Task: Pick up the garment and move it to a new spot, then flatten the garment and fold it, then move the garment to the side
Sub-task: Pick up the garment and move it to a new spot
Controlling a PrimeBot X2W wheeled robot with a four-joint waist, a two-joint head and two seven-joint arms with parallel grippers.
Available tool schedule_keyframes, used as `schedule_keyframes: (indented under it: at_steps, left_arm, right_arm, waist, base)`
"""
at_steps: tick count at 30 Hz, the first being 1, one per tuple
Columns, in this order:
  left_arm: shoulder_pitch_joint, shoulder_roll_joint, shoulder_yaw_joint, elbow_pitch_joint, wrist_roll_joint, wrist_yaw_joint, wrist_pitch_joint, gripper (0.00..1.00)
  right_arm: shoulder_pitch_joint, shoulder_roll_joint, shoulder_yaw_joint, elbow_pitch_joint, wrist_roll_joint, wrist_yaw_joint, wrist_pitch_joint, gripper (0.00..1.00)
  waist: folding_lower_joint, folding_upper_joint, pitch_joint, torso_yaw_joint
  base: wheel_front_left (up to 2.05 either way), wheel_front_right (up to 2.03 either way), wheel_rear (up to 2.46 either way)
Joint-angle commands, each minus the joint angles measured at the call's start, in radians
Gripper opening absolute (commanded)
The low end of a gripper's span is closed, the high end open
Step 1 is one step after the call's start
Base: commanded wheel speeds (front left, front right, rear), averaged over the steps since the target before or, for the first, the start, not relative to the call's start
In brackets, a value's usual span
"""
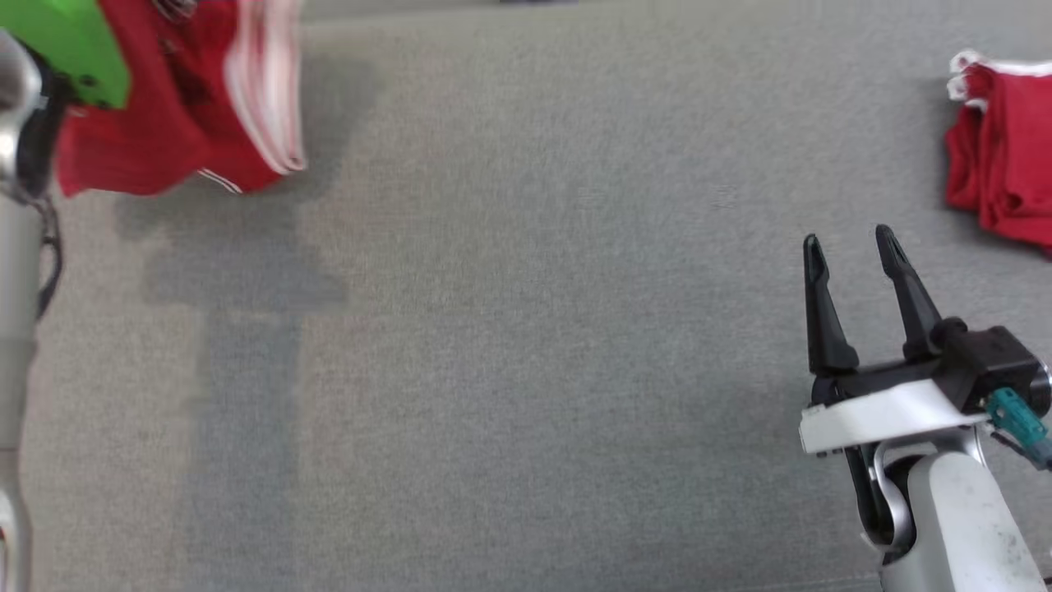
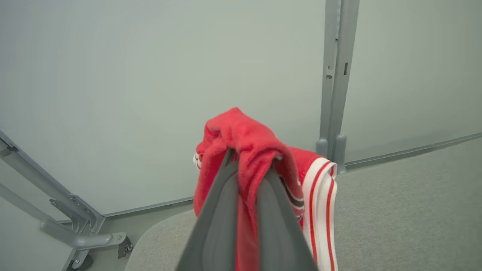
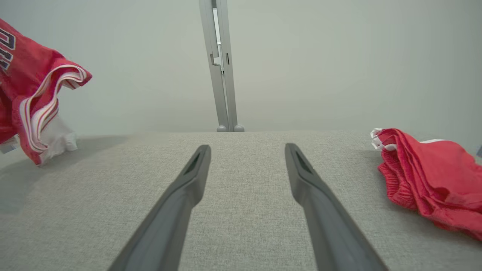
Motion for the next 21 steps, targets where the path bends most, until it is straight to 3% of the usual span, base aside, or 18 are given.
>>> schedule_keyframes:
  at_steps: [1,14,21]
  left_arm:
    - [0.028,-0.010,-0.022,-0.040,-0.019,-0.002,0.012,0.00]
    - [0.144,-0.108,-0.231,-0.448,-0.155,-0.003,0.162,0.00]
    - [0.225,-0.125,-0.246,-0.462,-0.190,0.049,0.215,0.00]
  right_arm:
    - [0.026,-0.002,-0.005,0.010,0.007,-0.002,-0.009,1.00]
    - [0.088,-0.001,-0.038,0.039,0.045,-0.002,-0.024,1.00]
    - [0.075,-0.001,-0.014,0.046,0.069,-0.002,-0.034,1.00]
  waist:
    - [0.0000,0.0000,-0.154,-0.081]
    - [0.0000,0.0000,-0.236,-0.200]
    - [0.0000,0.0000,-0.178,-0.251]
  base:
    - [0.00,0.00,0.00]
    - [0.00,0.00,0.00]
    - [0.00,0.00,0.00]
